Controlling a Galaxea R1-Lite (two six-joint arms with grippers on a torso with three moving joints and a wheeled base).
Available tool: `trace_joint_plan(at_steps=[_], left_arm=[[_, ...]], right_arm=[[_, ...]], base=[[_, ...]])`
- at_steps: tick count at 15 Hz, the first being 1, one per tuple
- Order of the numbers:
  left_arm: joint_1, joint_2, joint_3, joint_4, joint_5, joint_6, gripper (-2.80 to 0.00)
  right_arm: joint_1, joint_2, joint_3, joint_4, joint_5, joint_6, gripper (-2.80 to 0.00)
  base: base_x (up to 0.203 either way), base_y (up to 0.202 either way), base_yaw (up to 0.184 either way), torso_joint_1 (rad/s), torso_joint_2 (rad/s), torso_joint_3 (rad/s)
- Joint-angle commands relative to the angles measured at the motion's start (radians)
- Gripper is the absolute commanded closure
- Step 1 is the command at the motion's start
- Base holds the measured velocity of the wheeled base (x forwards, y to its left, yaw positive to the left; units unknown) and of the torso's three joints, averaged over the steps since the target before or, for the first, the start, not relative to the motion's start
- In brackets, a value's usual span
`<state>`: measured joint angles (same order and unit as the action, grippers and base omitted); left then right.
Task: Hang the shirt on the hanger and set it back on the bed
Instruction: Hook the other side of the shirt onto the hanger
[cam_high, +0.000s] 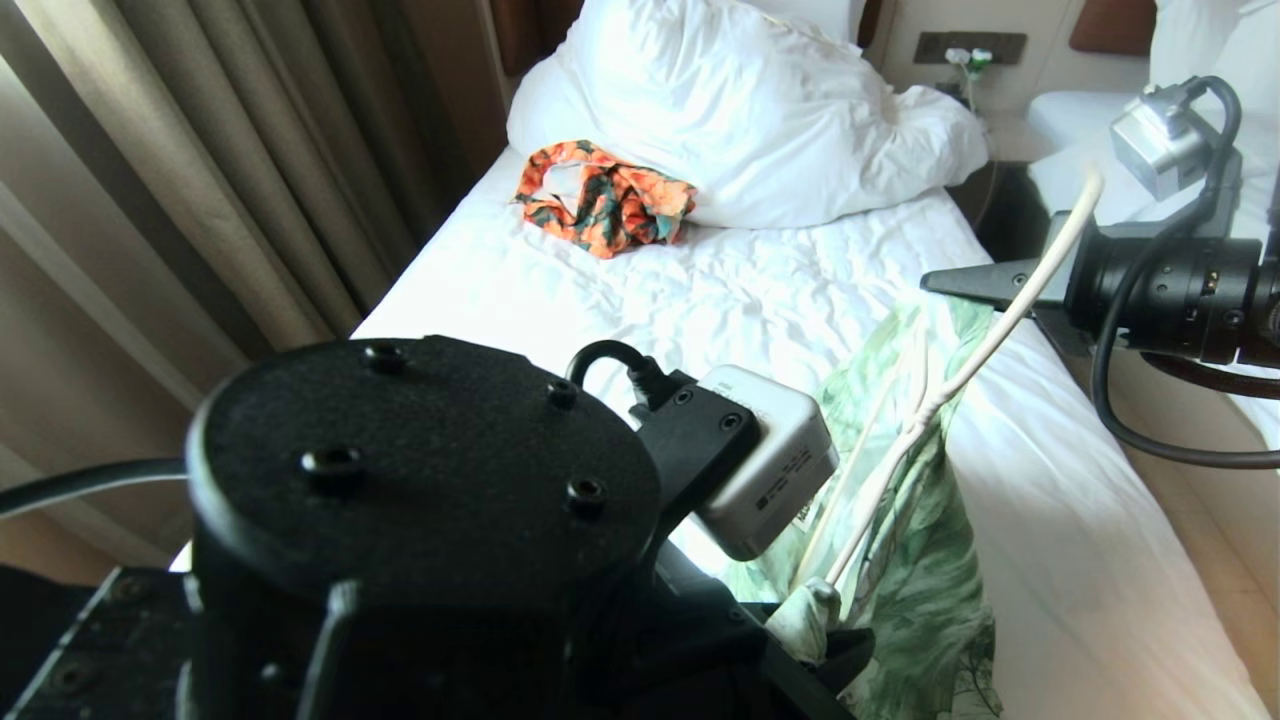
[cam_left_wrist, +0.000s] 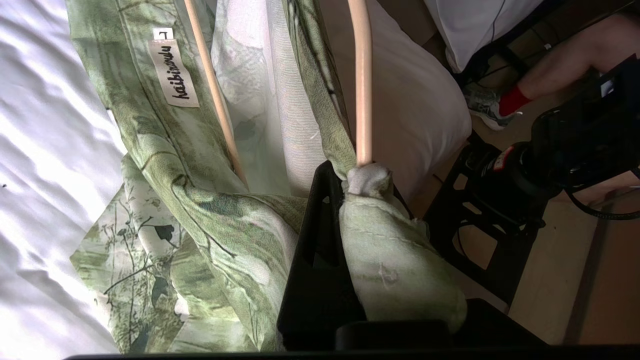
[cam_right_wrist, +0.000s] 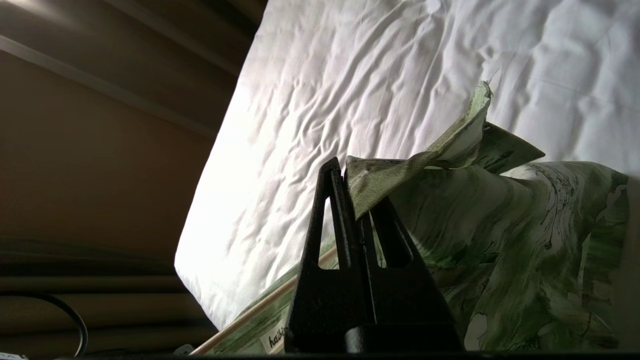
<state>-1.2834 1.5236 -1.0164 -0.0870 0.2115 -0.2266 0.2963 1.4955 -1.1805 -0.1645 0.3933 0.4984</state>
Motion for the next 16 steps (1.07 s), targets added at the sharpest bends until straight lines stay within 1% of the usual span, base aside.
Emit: trace_joint_plan(at_steps=[1, 3, 6, 8, 10, 12, 14, 16], left_arm=[[-0.002, -0.011, 0.004, 0.007, 0.002, -0.002, 0.00], [-0.004, -0.025, 0.002, 0.023, 0.000, -0.002, 0.00], [-0.004, -0.044, -0.001, 0.023, 0.000, -0.002, 0.00], [-0.016, -0.046, 0.002, 0.032, -0.004, -0.002, 0.00], [-0.020, -0.053, -0.007, 0.066, -0.012, -0.002, 0.00], [-0.020, -0.071, -0.022, 0.095, -0.026, -0.004, 0.00], [-0.039, -0.071, -0.024, 0.135, -0.047, -0.009, 0.00], [-0.045, -0.066, -0.029, 0.136, -0.049, -0.016, 0.00]], right_arm=[[-0.031, 0.006, 0.001, -0.002, 0.004, -0.015, 0.00], [-0.069, 0.014, 0.007, -0.003, 0.006, -0.046, 0.00], [-0.104, 0.024, 0.007, -0.003, 0.007, -0.047, 0.00], [-0.106, 0.026, 0.005, -0.007, 0.007, -0.058, 0.00], [-0.108, 0.026, 0.010, -0.003, 0.007, -0.090, 0.00], [-0.125, 0.030, 0.019, -0.004, 0.007, -0.092, 0.00], [-0.141, 0.040, 0.019, -0.010, 0.007, -0.093, 0.00], [-0.141, 0.040, 0.019, -0.009, 0.007, -0.093, 0.00]], base=[[0.000, 0.000, 0.000, 0.000, 0.00, 0.000], [0.000, 0.000, 0.000, 0.000, 0.00, 0.000], [0.000, 0.000, 0.000, 0.000, 0.00, 0.000], [0.000, 0.000, 0.000, 0.000, 0.00, 0.000], [0.000, 0.000, 0.000, 0.000, 0.00, 0.000], [0.000, 0.000, 0.000, 0.000, 0.00, 0.000], [0.000, 0.000, 0.000, 0.000, 0.00, 0.000], [0.000, 0.000, 0.000, 0.000, 0.00, 0.000]])
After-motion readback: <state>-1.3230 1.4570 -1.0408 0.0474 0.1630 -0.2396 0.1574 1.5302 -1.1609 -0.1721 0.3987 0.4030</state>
